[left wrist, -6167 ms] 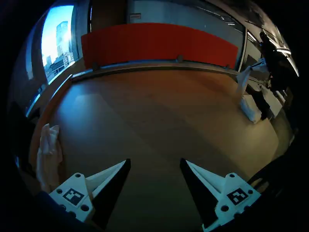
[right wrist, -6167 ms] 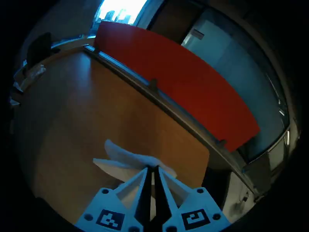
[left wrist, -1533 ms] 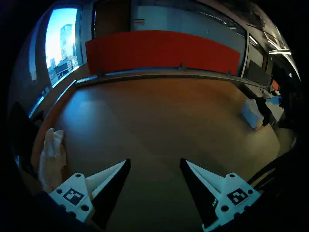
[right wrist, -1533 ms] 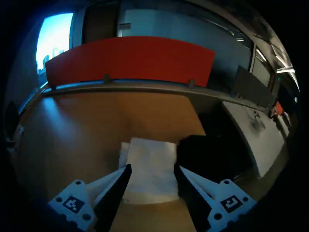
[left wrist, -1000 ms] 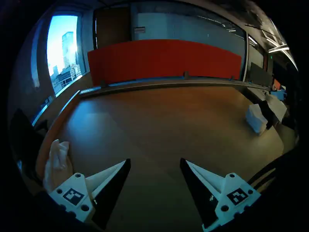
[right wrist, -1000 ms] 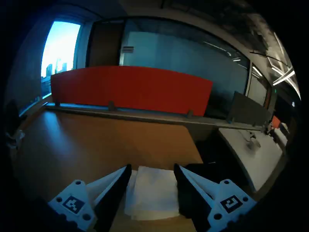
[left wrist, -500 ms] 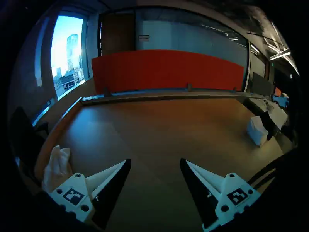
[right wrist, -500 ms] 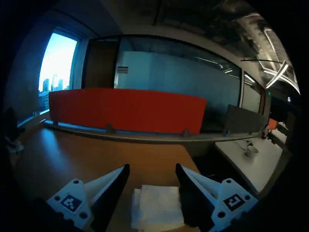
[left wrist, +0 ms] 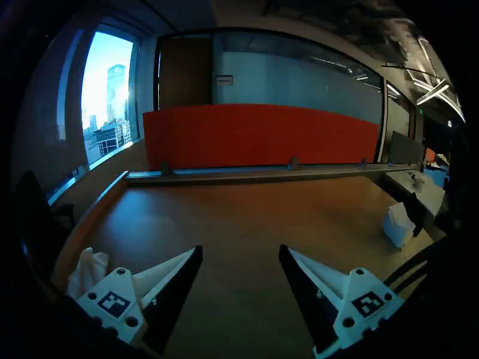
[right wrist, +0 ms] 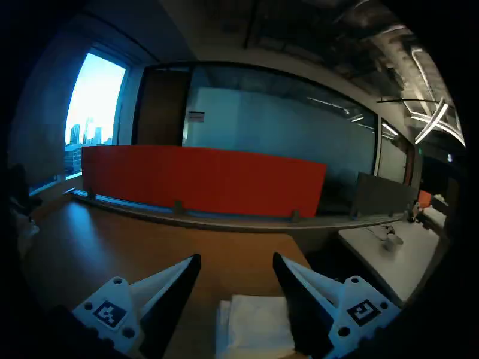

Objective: Fold towel

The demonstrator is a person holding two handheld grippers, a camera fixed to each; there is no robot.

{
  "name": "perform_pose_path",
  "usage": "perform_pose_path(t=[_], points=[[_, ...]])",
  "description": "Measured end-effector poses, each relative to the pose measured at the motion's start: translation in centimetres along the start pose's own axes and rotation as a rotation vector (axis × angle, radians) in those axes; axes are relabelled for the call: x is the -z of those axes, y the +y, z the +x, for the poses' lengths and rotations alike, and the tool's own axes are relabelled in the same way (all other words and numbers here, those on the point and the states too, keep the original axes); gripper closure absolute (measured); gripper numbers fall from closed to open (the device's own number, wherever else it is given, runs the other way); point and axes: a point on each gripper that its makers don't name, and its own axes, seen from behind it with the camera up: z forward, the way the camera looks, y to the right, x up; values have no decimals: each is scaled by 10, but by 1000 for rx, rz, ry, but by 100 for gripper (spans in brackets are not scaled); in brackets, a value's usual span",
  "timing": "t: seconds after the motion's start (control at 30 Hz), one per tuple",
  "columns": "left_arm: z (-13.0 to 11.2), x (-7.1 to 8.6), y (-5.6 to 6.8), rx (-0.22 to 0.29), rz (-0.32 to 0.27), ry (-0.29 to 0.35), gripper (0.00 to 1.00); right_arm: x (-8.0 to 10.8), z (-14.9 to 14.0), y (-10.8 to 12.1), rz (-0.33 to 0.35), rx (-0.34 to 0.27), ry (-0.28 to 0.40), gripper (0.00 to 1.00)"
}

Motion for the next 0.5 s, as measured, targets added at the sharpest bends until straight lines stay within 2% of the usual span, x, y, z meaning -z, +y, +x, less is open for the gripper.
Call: perform_pose_path(t=[0.17, 0.5], points=[[19, -5, -6, -4, 7, 49, 6, 1, 11, -11, 7, 4, 19, 7], [61, -4, -20, -10, 32, 170, 6, 2, 36, -45, 33, -28, 73, 7]])
